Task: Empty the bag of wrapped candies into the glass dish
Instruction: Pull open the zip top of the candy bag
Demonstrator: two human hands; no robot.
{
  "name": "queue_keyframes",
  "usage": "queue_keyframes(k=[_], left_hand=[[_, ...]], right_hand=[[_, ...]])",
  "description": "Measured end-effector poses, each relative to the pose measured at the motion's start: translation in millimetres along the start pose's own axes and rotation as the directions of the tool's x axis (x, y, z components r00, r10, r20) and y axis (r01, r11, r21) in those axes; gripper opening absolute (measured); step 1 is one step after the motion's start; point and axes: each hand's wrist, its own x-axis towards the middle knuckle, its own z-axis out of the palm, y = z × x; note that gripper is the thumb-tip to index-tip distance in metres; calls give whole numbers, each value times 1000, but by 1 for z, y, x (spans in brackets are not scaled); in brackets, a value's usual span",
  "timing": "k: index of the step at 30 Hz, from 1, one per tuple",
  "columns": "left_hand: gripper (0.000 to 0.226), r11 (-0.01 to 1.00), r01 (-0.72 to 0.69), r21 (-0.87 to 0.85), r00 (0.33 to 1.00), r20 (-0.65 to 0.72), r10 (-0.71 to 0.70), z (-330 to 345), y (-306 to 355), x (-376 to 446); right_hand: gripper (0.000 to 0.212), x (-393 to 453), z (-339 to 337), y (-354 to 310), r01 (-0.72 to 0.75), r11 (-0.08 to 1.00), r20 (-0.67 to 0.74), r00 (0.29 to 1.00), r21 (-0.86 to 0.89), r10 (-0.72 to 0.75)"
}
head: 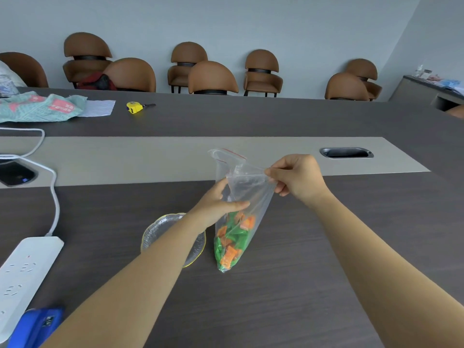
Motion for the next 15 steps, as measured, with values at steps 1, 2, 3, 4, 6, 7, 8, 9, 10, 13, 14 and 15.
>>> queue_keyframes(k=[1, 2, 3, 4, 6, 7, 8, 9, 10, 13, 14, 15], left_hand=[[62, 999, -33, -16, 999, -12, 33, 3, 2, 1], [52, 997, -64, -36, 998, -32, 63, 5, 4, 3], [44, 995, -83, -49, 995, -62, 80, 6, 5, 4], [36, 994, -92, -62, 992, -90, 86, 7, 6, 5], [30, 991, -81, -105, 989, -130, 67, 6, 8, 5], [29, 990, -70, -126, 989, -138, 53, 4, 8, 6], [27, 987, -60, -146, 989, -143, 39, 1, 7, 6], [23, 984, -53, -169, 989, -148, 28, -2, 5, 6], [20, 979, -47, -198, 988, -155, 16, -5, 5, 5], [18, 959, -26, -283, 982, -188, -29, -16, 0, 6], [16, 952, -19, -305, 981, -189, -41, -18, -1, 6], [13, 948, -12, -319, 981, -187, -51, -21, -3, 7]], right_hand=[[23, -2, 0, -3, 7, 1000, 10, 1000, 18, -7], [24, -3, 1, -5, 12, 999, 16, 1000, 34, -13], [24, -5, 1, -7, 17, 999, 19, 1000, 51, -18], [24, -7, 1, -7, 19, 997, 19, 1000, 75, -21], [21, -9, 1, -4, 13, 988, 26, 1000, 152, -17], [19, -11, 1, -1, 5, 980, 33, 999, 197, -11], [17, -12, 1, 2, -11, 968, 38, 999, 251, 1], [16, -14, 0, 7, -25, 955, 35, 999, 296, 16], [16, -15, 0, 12, -37, 945, 14, 999, 325, 34], [15, -16, 4, 33, -79, 957, -83, 991, 279, 106], [16, -16, 7, 39, -108, 967, -102, 986, 232, 135], [25, -16, 10, 46, -138, 975, -112, 981, 174, 159]])
